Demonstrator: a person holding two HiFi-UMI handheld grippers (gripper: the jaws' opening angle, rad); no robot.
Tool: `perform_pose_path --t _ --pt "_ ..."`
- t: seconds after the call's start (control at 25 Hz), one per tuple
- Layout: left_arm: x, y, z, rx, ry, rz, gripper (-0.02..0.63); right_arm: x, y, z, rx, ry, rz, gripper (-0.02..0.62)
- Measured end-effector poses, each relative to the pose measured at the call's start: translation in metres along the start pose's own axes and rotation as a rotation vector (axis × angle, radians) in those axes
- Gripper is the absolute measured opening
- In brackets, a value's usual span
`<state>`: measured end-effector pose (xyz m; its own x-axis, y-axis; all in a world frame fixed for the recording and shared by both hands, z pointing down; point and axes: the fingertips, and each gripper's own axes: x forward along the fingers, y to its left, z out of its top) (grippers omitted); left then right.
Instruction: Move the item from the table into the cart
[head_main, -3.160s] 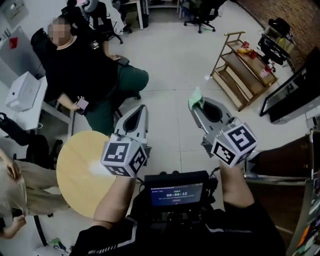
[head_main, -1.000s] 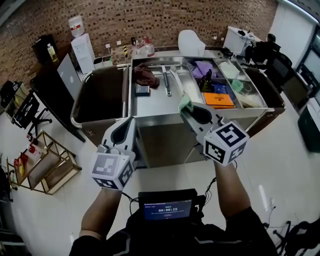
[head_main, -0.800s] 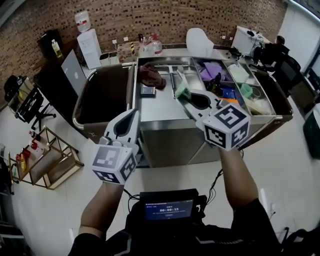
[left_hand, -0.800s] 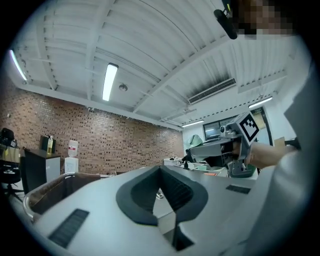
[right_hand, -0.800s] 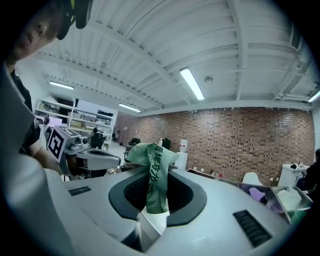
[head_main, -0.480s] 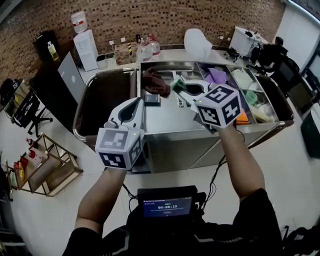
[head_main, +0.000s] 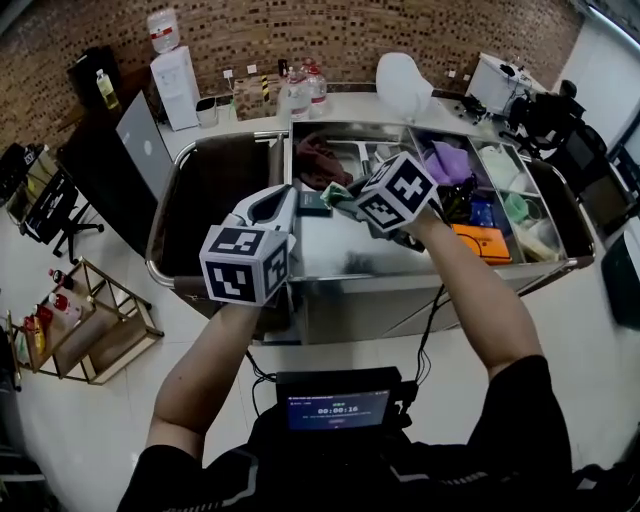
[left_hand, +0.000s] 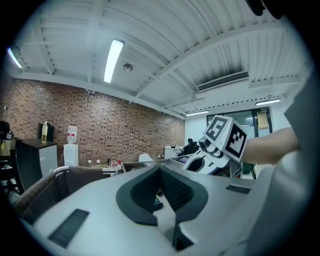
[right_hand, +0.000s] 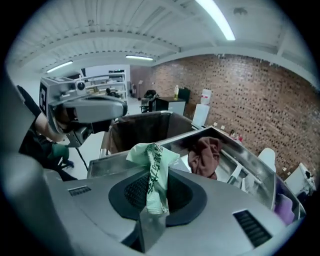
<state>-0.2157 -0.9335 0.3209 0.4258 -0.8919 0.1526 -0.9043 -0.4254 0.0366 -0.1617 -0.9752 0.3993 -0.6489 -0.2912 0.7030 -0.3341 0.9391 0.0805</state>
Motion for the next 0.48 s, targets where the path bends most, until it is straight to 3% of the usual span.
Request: perform_pose_path --t 0.2,0.48 --pt "0.017 0.008 -0.014 0.004 0.051 0.012 0.002 0.047 -0.002 -0.033 -0.054 0.167 0.07 0.028" --pt "0.019 0.02 -0.027 -0.03 0.058 0.041 0.002 0.083 0.006 -0.049 -0.091 0.256 0.17 0.028"
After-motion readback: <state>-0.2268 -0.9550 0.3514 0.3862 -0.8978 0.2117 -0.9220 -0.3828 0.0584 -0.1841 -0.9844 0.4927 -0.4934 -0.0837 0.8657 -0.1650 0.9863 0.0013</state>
